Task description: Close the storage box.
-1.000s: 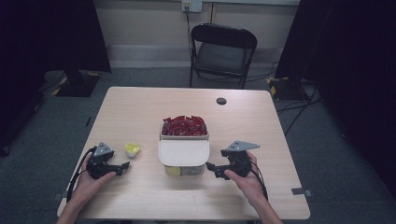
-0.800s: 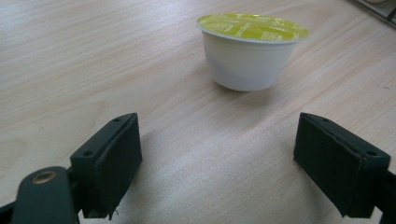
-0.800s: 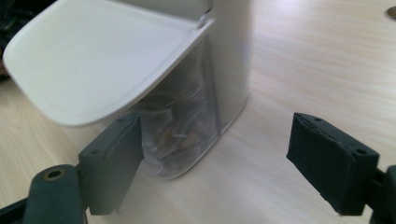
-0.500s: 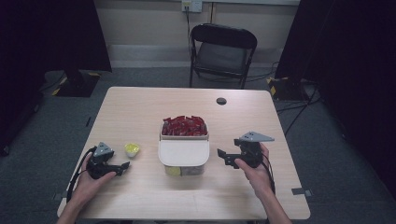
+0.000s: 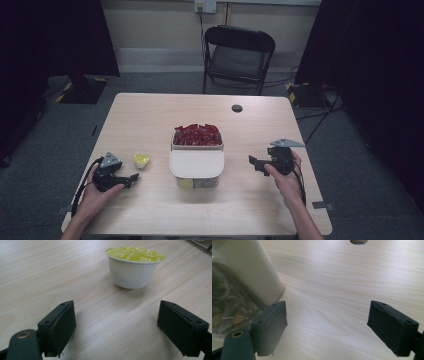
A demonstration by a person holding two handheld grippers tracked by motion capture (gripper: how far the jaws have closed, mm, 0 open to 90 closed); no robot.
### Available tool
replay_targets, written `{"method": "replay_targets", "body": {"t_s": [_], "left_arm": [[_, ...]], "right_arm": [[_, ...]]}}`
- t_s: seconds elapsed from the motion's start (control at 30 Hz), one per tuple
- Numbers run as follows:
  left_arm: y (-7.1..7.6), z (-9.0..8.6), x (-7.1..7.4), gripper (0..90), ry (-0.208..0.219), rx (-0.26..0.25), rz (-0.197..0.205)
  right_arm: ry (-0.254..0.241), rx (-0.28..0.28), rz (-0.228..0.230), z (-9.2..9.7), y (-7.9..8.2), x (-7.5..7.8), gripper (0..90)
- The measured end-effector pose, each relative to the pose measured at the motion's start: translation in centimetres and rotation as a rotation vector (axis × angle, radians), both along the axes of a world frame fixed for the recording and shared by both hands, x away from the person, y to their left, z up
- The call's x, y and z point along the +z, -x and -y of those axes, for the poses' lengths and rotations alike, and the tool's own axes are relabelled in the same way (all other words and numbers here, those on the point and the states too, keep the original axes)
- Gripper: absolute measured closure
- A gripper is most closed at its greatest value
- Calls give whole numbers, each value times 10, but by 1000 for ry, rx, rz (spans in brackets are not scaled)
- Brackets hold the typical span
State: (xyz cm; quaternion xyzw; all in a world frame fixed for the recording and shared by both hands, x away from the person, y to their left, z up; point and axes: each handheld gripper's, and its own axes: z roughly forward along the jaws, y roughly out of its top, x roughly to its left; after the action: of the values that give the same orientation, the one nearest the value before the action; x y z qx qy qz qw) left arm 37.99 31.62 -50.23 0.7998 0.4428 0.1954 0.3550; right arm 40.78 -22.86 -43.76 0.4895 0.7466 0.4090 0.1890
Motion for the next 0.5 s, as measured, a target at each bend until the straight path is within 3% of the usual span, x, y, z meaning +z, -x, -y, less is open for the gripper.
{"method": "replay_targets", "body": {"t_s": [0.3,0.5], "left_arm": [[0,0,0,145,-3,-2,0],[0,0,0,145,-1,-1,0]], "right_arm": [[50,-69,-45,10,-14,-14,148],[109,-111,-131,15,-24,-31,148]]}}
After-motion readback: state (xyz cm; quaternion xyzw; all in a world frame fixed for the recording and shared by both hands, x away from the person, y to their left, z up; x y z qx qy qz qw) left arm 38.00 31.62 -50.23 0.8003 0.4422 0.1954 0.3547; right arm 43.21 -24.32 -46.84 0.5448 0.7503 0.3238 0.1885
